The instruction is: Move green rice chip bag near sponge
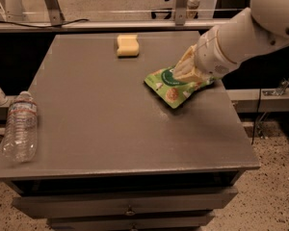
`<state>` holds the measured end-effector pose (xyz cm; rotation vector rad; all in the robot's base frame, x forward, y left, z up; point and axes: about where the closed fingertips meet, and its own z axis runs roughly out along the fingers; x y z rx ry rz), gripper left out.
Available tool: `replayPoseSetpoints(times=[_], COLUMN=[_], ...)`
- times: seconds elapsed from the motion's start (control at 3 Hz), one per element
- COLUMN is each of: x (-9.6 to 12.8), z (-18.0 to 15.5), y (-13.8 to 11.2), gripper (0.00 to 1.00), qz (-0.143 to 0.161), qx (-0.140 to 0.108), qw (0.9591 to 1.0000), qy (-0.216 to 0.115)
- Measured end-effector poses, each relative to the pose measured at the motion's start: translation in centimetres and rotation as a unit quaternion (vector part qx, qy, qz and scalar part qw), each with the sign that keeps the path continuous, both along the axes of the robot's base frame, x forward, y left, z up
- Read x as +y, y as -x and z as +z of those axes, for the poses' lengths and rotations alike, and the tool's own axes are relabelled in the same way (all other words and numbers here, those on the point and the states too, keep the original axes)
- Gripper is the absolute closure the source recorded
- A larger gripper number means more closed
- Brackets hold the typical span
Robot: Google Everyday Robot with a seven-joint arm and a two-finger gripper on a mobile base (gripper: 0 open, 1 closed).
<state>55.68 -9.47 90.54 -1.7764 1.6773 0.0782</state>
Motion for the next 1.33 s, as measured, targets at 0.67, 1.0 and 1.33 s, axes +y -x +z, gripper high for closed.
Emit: replayPoseSetpoints(times=[0.67, 1.0, 1.33], x=[0.1, -0.6, -2.0], z=[0.0, 0.9, 2.3], y=[0.1, -0.4, -2.0], gripper=[1.00, 0.82, 0.57], qz=[0.001, 0.007, 0.015], qx=[0.000, -0.029, -0.078], qw=[1.0000, 0.9994, 0.9961], qy=[0.000, 0.016, 0.039])
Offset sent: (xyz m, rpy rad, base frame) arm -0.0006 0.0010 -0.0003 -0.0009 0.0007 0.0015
